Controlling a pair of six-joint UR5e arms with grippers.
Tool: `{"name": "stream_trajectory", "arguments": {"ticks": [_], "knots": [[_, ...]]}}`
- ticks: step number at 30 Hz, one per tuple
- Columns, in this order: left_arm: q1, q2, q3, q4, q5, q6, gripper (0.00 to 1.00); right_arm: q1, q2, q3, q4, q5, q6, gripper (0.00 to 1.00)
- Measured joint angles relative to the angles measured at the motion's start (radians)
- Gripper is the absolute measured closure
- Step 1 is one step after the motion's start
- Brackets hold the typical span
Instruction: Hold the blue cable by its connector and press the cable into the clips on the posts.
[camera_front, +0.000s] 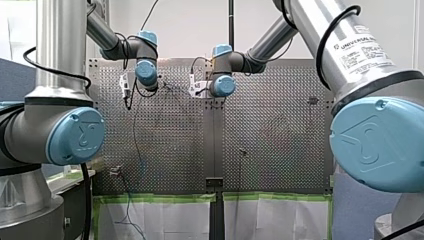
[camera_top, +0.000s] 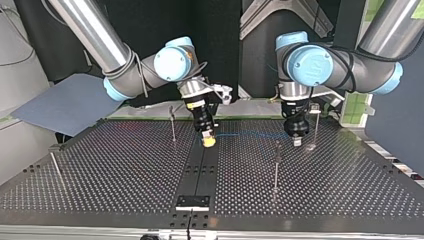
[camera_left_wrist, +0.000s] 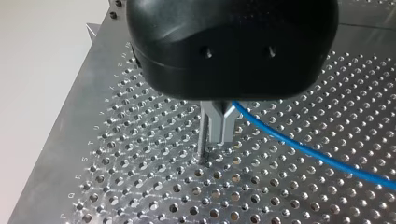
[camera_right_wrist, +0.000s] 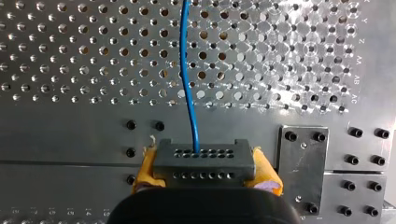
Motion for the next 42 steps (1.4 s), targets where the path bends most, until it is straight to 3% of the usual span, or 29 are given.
{"name": "stream_trajectory", "arguments": {"ticks": [17, 33, 42], "knots": [[0.022, -0.026, 0.007, 0.03, 0.027, -0.026, 1.0, 0.003, 0.008, -0.067, 0.003, -0.027, 0.001, 1.0], [0.031, -0.099, 0.077, 0.027, 0.04, -0.038, 1.0, -0.003, 0.055, -0.097, 0.011, -0.029, 0.002, 1.0], [0.053, -0.117, 0.125, 0.024, 0.068, -0.04, 1.0, -0.018, 0.063, -0.11, 0.011, -0.029, 0.002, 1.0]]}}
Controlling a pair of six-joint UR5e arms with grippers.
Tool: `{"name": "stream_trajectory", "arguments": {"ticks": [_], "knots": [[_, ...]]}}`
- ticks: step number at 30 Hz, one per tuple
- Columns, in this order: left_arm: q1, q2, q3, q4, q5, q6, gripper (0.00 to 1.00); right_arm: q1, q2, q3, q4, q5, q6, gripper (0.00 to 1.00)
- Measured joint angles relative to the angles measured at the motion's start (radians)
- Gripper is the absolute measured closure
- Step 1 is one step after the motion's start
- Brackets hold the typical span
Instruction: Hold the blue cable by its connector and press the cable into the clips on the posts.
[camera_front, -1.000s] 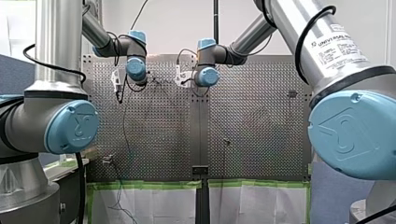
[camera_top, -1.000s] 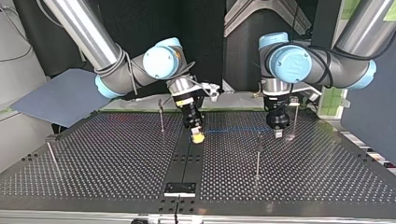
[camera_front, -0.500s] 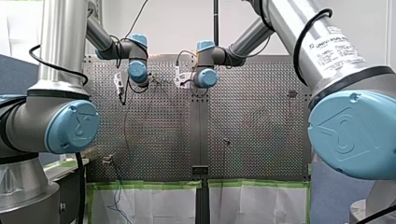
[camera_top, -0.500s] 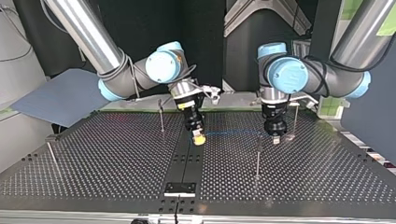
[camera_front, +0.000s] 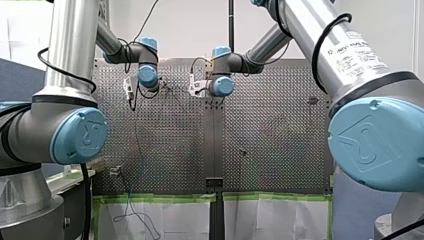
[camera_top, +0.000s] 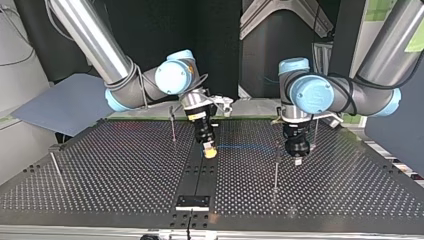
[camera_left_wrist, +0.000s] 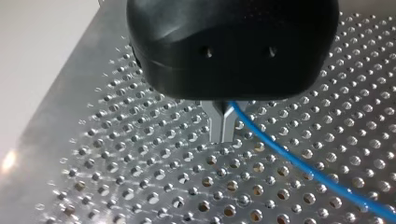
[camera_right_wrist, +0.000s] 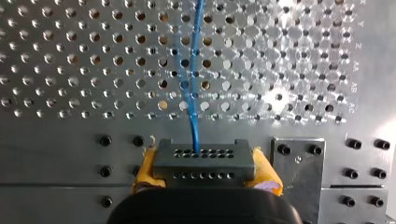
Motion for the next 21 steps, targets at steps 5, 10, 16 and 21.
{"name": "stream_trajectory", "arguments": {"ticks": [5, 10, 16, 21], "knots": [[0.009, -0.027, 0.015, -0.01, 0.02, 0.0, 1.0, -0.016, 0.004, -0.011, 0.0, -0.001, 0.001, 1.0], [0.019, -0.033, 0.017, -0.006, 0.03, -0.007, 1.0, -0.033, 0.006, -0.019, 0.0, -0.005, 0.002, 1.0], [0.053, -0.034, 0.017, 0.0, 0.063, -0.031, 1.0, -0.046, 0.007, -0.02, 0.0, -0.011, 0.002, 1.0], [0.054, -0.034, 0.018, 0.019, 0.074, -0.04, 0.67, -0.048, 0.008, -0.021, 0.0, -0.014, 0.003, 1.0]]}}
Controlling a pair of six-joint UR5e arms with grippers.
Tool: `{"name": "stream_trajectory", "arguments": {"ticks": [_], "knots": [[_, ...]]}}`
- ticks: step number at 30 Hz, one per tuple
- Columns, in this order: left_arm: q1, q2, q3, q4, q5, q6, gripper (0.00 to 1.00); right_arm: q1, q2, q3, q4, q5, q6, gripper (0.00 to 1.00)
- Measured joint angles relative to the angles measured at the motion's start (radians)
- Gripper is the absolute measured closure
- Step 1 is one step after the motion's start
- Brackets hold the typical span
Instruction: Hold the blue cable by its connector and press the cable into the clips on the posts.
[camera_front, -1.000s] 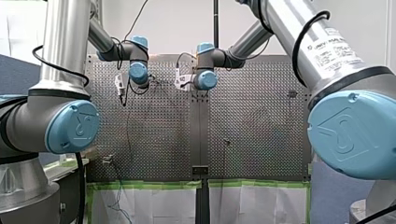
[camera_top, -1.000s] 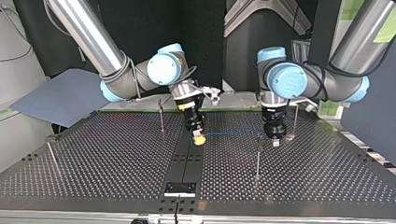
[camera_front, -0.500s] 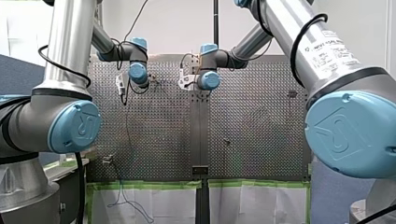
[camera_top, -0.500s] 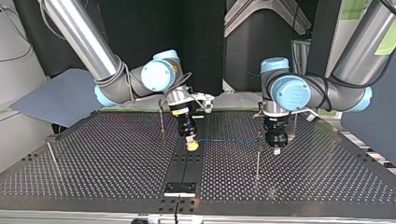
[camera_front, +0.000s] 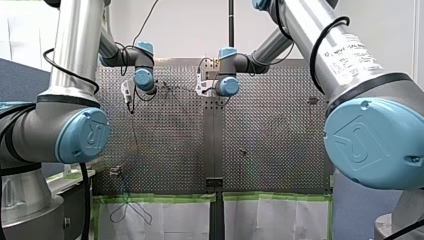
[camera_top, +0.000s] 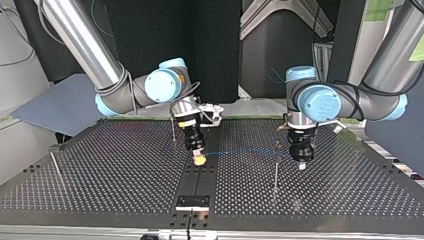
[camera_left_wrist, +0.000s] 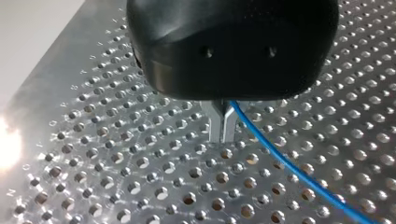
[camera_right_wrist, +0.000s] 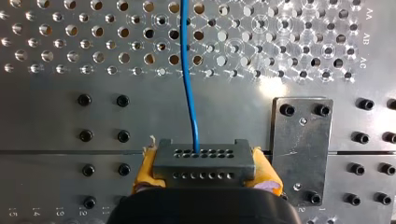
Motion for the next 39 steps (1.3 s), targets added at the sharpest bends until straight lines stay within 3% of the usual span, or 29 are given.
{"name": "stream_trajectory", "arguments": {"ticks": [1, 2, 3, 4, 5, 6, 16, 28, 39], "knots": [[-0.001, 0.0, 0.0, 0.005, -0.001, -0.001, 0.67, 0.0, 0.0, 0.0, 0.0, 0.0, 0.0, 1.0], [-0.002, 0.0, 0.0, 0.007, -0.001, -0.001, 0.5, 0.0, 0.0, 0.0, 0.001, 0.0, 0.0, 1.0], [-0.003, 0.0, 0.0, 0.009, -0.002, -0.001, 0.27, 0.0, 0.001, 0.0, 0.001, 0.0, 0.0, 1.0], [-0.005, 0.0, 0.0, 0.01, -0.004, 0.001, 0.27, 0.0, 0.001, 0.0, 0.002, -0.001, 0.001, 1.0], [-0.006, 0.0, 0.0, 0.009, -0.006, 0.002, 0.05, 0.0, 0.001, 0.0, 0.004, -0.001, 0.001, 1.0], [-0.007, 0.0, 0.0, 0.009, -0.01, 0.004, 0.0, 0.0, 0.001, 0.0, 0.005, -0.001, 0.001, 1.0], [-0.013, 0.0, 0.0, -0.028, -0.077, 0.034, 0.0, 0.0, 0.002, 0.0, 0.01, -0.001, 0.007, 1.0], [-0.047, 0.005, 0.0, -0.117, -0.092, 0.027, 0.0, 0.001, 0.002, 0.0, 0.015, -0.001, 0.028, 1.0], [-0.088, 0.067, -0.017, -0.23, -0.135, -0.046, 0.0, 0.004, 0.002, 0.0, 0.021, -0.001, 0.033, 1.0]]}}
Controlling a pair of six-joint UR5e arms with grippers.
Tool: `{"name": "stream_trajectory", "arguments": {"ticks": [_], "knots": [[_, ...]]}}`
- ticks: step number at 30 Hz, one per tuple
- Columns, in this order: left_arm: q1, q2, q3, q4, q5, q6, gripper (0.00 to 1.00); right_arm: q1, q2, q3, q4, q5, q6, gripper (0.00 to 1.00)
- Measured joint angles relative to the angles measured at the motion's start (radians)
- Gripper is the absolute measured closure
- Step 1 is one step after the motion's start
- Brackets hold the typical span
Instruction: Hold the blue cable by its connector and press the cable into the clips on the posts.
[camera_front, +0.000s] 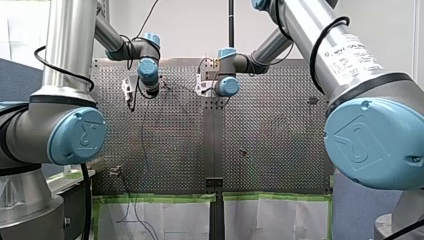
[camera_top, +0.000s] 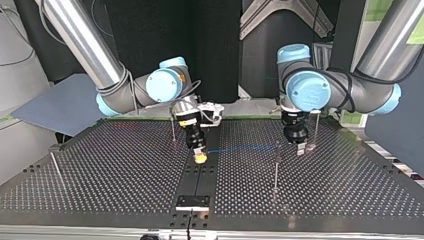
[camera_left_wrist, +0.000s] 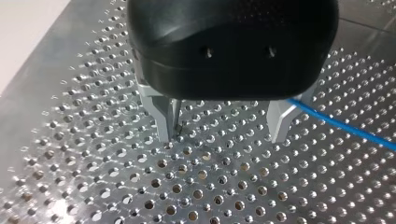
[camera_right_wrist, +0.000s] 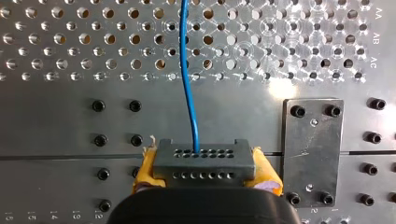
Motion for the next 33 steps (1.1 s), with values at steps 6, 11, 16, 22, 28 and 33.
{"name": "stream_trajectory", "arguments": {"ticks": [6, 11, 16, 22, 28, 33], "knots": [[-0.003, 0.047, -0.032, -0.06, 0.001, -0.006, 0.0, 0.001, 0.001, 0.0, 0.003, 0.0, 0.003, 1.0], [-0.006, 0.079, -0.065, -0.104, 0.031, -0.003, 0.0, 0.002, 0.001, 0.001, 0.005, -0.001, 0.006, 1.0], [-0.012, 0.12, -0.087, -0.116, 0.049, 0.004, 0.0, 0.004, 0.002, 0.001, 0.008, -0.001, 0.007, 1.0], [-0.024, 0.157, -0.09, -0.117, 0.082, 0.012, 0.0, 0.011, 0.003, 0.001, 0.02, 0.001, 0.005, 1.0], [-0.032, 0.167, -0.09, -0.111, 0.112, 0.033, 0.0, 0.017, 0.003, 0.002, 0.027, 0.004, 0.001, 1.0], [-0.037, 0.167, -0.09, -0.108, 0.118, 0.057, 0.0, 0.017, 0.004, 0.002, 0.027, 0.007, 0.0, 1.0]]}}
